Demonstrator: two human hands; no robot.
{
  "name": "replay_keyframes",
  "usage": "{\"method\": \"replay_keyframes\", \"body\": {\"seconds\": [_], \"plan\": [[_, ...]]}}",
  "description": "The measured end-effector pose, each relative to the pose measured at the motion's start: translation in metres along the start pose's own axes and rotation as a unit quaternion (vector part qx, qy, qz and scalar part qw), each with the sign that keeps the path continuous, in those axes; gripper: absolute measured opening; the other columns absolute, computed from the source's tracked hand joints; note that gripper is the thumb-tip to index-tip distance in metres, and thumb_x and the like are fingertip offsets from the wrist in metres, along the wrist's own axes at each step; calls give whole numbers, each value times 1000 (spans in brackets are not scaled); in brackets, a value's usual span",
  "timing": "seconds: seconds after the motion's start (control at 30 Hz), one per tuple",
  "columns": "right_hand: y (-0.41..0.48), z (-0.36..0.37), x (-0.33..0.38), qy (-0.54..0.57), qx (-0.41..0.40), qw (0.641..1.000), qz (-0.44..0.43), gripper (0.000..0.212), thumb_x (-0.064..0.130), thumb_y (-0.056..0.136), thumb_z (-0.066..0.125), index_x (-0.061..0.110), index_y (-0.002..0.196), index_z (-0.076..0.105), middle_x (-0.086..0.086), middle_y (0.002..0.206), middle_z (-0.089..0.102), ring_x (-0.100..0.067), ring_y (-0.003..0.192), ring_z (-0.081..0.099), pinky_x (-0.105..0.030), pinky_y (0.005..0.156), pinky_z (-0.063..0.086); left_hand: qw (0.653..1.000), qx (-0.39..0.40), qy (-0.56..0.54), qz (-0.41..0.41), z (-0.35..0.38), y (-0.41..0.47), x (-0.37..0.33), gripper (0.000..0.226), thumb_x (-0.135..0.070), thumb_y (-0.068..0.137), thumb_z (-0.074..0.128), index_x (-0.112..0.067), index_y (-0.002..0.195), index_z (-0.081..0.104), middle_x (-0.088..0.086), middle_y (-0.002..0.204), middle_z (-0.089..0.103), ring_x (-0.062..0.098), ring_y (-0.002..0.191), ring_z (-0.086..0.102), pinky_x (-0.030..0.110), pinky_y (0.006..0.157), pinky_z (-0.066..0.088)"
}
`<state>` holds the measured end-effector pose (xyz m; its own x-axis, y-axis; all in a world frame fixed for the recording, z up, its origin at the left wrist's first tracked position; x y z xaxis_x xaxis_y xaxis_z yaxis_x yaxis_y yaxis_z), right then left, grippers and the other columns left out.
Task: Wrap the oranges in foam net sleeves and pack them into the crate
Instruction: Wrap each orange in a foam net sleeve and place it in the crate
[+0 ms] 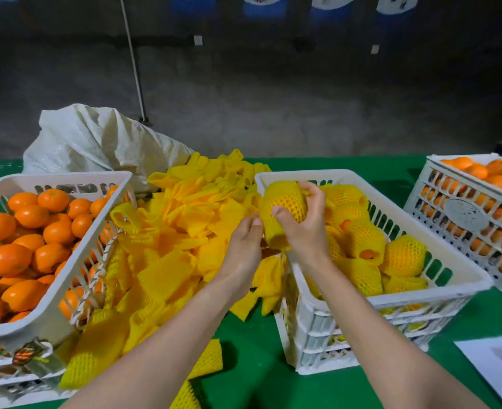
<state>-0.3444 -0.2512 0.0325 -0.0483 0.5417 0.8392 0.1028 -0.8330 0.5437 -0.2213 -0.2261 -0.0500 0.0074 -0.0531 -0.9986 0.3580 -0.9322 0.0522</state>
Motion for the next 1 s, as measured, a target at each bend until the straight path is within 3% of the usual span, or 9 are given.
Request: {"method": "replay_keyframes", "body": {"seconds": [0.07, 0.17, 0.33, 0.43, 0.57, 0.73, 0.8, 0.87, 1.0], "plan": [[9, -33, -15, -31, -61, 997, 18, 49, 10, 79, 69, 21, 114, 37, 16, 105, 42, 13, 88, 45, -2, 75, 36, 998, 17, 49, 32, 22, -4, -11, 26, -11, 100, 43, -25, 120, 52, -12, 106, 59, 2, 85, 64, 12, 66, 48], [28, -71, -41, -129, -84, 986, 70, 47, 17, 76, 72, 23, 111, 40, 5, 112, 40, -7, 104, 39, -20, 86, 35, 986, 35, 158, 32, 42, -1, -5, 40, -9, 95, 54, -15, 134, 48, 0, 125, 48, 20, 115, 52, 28, 91, 45], [43, -61, -85, -301, 82, 944, 106, 47, 32, 78, 74, 22, 119, 54, -5, 129, 40, -15, 115, 40, -21, 86, 33, 972, 14, 233, 2, 46, 8, 7, 44, -3, 85, 67, -2, 127, 54, 3, 112, 49, 27, 112, 51, 39, 97, 46], [34, -27, -103, -334, 220, 913, 75, 32, 30, 95, 52, 17, 123, 59, -6, 131, 52, -21, 129, 37, -29, 102, 30, 973, 9, 229, -11, 43, 11, 15, 50, -7, 84, 69, -5, 131, 52, 11, 131, 48, 30, 119, 51, 43, 100, 45], [12, -6, -131, -421, 328, 840, 96, 43, 28, 100, 39, 27, 142, 34, -4, 152, 26, -25, 139, 25, -42, 112, 26, 976, -1, 215, -16, 40, 11, 20, 47, -11, 86, 69, -6, 130, 53, 10, 136, 45, 28, 121, 50, 38, 101, 44], [2, -5, -135, -507, 355, 781, 84, 49, 38, 101, 27, 35, 148, 13, -1, 158, 6, -28, 144, 9, -49, 114, 20, 980, 10, 198, -22, 32, 5, 14, 43, -12, 89, 66, -7, 130, 53, 7, 135, 47, 29, 116, 54, 38, 94, 49], [3, -8, -125, -515, 342, 783, 73, 50, 40, 101, 27, 38, 148, 10, 0, 159, 0, -29, 145, 3, -51, 114, 14, 984, 2, 174, -29, 10, 5, 5, 38, -13, 92, 61, -7, 129, 54, 5, 125, 51, 26, 107, 58, 35, 81, 53], [11, -9, -99, -489, 282, 824, 40, 50, 38, 101, 30, 32, 149, 16, -2, 159, 3, -27, 146, 4, -49, 115, 12, 988, -33, 152, -20, -29, 7, -11, 33, -11, 94, 58, -4, 126, 56, 6, 112, 53, 24, 95, 58, 32, 71, 51], [9, 28, -25, -349, 188, 914, -86, 40, 23, 98, 44, 13, 136, 45, -8, 148, 37, -22, 139, 27, -32, 113, 19, 986, -98, 138, -12, -112, 9, -42, 25, -9, 96, 54, -4, 119, 59, 8, 101, 59, 15, 77, 59, 25, 63, 49]]}}
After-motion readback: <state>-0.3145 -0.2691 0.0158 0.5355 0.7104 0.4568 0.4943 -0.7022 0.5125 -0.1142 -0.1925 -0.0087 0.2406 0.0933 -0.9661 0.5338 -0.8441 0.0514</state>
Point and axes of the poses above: each hand's wrist, its own y-axis towards the middle knuckle, its own z-axis out of the palm, x = y × z, the point moved 10 cm from there along y, towards the middle knuckle
